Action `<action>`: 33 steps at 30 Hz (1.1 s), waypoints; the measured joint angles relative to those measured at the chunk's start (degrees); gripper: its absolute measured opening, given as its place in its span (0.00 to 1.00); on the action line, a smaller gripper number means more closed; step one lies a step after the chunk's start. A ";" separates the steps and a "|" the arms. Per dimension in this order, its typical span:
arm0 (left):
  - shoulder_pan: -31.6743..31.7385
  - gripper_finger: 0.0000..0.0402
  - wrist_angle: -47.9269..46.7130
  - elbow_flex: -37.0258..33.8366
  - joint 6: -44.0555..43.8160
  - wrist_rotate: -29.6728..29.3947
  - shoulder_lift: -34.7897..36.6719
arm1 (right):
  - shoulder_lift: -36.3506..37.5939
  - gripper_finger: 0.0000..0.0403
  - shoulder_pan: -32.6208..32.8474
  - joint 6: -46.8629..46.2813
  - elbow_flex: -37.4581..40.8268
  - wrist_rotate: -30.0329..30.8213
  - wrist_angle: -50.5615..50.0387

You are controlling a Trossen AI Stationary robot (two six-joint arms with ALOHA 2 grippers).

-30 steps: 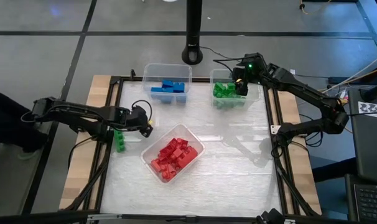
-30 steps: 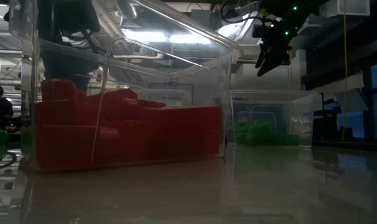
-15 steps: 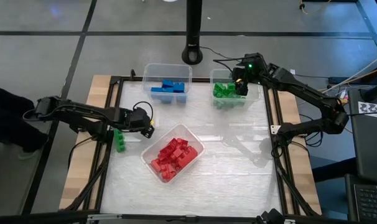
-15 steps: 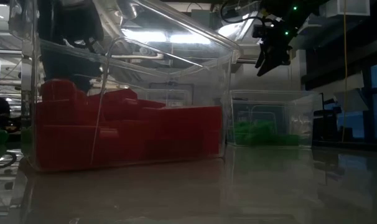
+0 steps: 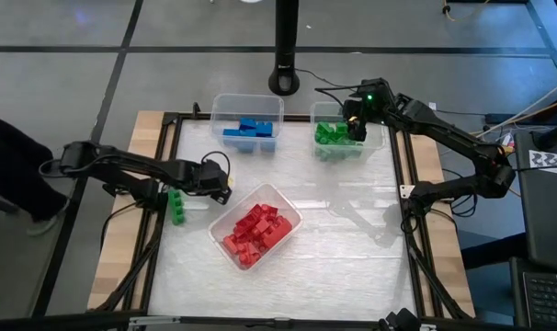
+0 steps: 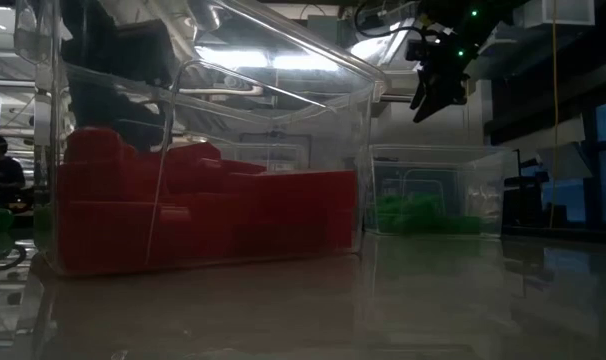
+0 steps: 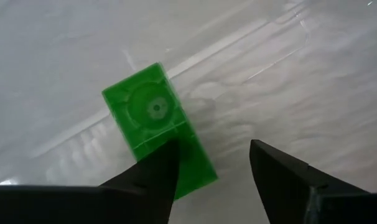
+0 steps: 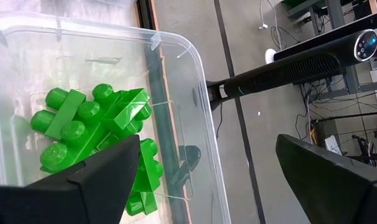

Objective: Sort blocks
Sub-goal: Put the green game piece into the top right transparent bin

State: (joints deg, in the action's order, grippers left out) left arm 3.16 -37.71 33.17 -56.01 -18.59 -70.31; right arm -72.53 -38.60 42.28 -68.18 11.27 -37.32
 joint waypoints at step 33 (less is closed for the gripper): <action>-10.92 0.01 0.80 13.16 29.74 -22.24 9.40 | -0.07 0.93 1.00 -0.33 0.00 -24.47 9.74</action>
State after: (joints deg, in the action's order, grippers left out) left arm -7.76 -36.92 46.33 -26.27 -40.83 -60.91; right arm -72.60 -37.60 41.95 -68.18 -13.20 -27.58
